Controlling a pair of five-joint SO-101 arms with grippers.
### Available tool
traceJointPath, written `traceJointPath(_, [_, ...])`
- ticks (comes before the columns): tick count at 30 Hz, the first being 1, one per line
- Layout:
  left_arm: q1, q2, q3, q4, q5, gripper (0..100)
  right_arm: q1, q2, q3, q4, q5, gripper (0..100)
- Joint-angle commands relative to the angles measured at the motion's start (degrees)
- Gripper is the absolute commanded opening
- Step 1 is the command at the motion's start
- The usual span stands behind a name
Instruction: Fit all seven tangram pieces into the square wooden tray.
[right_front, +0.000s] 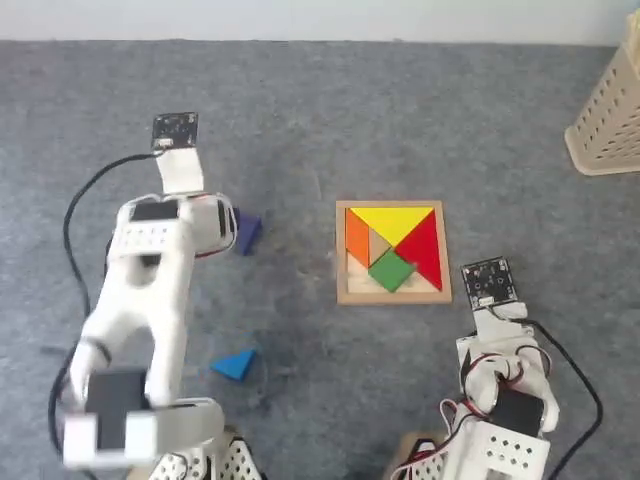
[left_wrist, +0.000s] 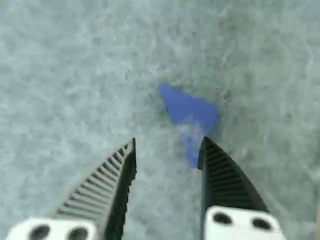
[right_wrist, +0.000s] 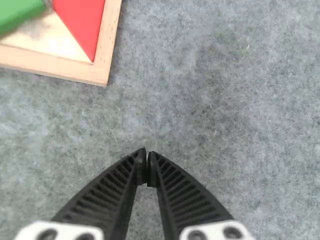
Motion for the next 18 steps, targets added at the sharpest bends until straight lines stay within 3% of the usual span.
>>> traceJointPath(1, [2.0,8.4,-8.8,1.8,5.1,20,0.7,-0.7,1.1,0.6,0.5,0.8])
traceJointPath(8, [5.6,17.8,-17.5,3.3,14.4,20,0.7,-0.7,1.1,0.6,0.5,0.8])
traceJointPath(18, [5.5,19.4,-17.5,3.3,14.5,20,0.5,-0.7,1.1,0.6,0.5,0.8])
